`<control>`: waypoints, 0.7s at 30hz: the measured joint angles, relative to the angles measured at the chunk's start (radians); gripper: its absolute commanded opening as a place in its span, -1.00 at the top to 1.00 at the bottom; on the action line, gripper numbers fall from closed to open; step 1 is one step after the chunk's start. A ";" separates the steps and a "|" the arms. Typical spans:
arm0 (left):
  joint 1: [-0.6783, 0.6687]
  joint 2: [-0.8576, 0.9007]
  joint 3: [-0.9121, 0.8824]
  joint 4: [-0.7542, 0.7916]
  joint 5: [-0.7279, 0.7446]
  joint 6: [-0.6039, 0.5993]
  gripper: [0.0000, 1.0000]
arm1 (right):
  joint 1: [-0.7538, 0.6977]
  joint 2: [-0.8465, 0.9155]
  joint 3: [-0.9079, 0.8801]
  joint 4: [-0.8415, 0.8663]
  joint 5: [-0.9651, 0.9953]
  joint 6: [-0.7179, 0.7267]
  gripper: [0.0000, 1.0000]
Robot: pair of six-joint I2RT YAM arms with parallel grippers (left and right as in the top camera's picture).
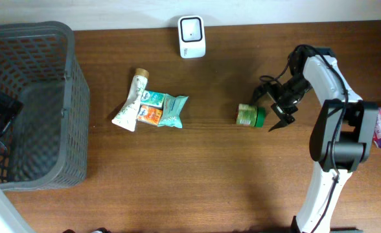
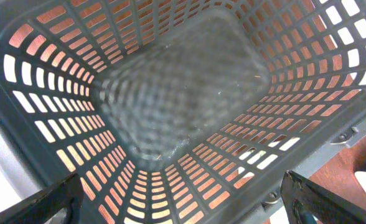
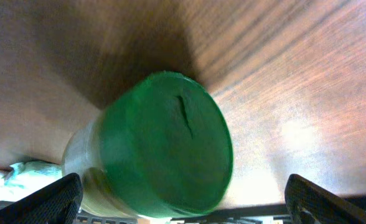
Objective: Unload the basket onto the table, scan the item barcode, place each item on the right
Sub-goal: 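Regrasp the lying green jar with the right gripper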
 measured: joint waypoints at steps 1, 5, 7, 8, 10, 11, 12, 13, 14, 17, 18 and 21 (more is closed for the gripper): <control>0.000 0.000 0.000 0.000 0.000 0.000 -0.98 | 0.006 0.000 0.000 -0.007 0.000 0.006 -0.97; 0.000 0.000 0.000 0.000 0.000 0.000 -0.98 | 0.026 0.000 -0.014 -0.008 0.002 0.175 -0.97; 0.000 0.000 0.000 0.000 0.000 0.000 -0.98 | 0.040 0.000 -0.061 0.000 -0.001 0.245 -0.97; 0.000 0.000 0.000 0.000 0.000 0.000 -0.98 | 0.048 0.000 -0.092 0.014 -0.002 0.281 -0.97; 0.000 0.000 0.000 0.000 0.000 0.000 -0.98 | 0.050 0.000 -0.140 0.077 -0.005 0.335 -0.86; 0.000 0.000 0.000 -0.001 0.000 0.000 -0.97 | 0.050 0.001 -0.148 0.122 -0.005 0.341 -0.84; 0.000 0.000 0.000 0.000 0.000 0.000 -0.98 | 0.050 0.001 -0.151 0.192 -0.005 0.316 -0.82; 0.000 0.000 0.000 0.000 0.000 0.000 -0.98 | 0.050 0.001 -0.151 0.222 -0.004 0.272 -0.70; 0.000 0.000 0.000 0.000 0.000 0.000 -0.98 | 0.050 0.002 -0.151 0.230 0.001 0.246 -0.59; 0.000 0.000 0.000 0.000 0.000 0.000 -0.98 | 0.050 0.001 -0.151 0.230 0.050 0.139 -0.56; 0.000 0.000 0.000 0.000 0.000 0.000 -0.98 | 0.050 0.002 -0.151 0.230 0.055 0.124 -0.51; 0.000 0.000 0.000 0.000 0.000 0.000 -0.98 | 0.050 0.001 -0.151 0.225 0.025 0.112 -0.54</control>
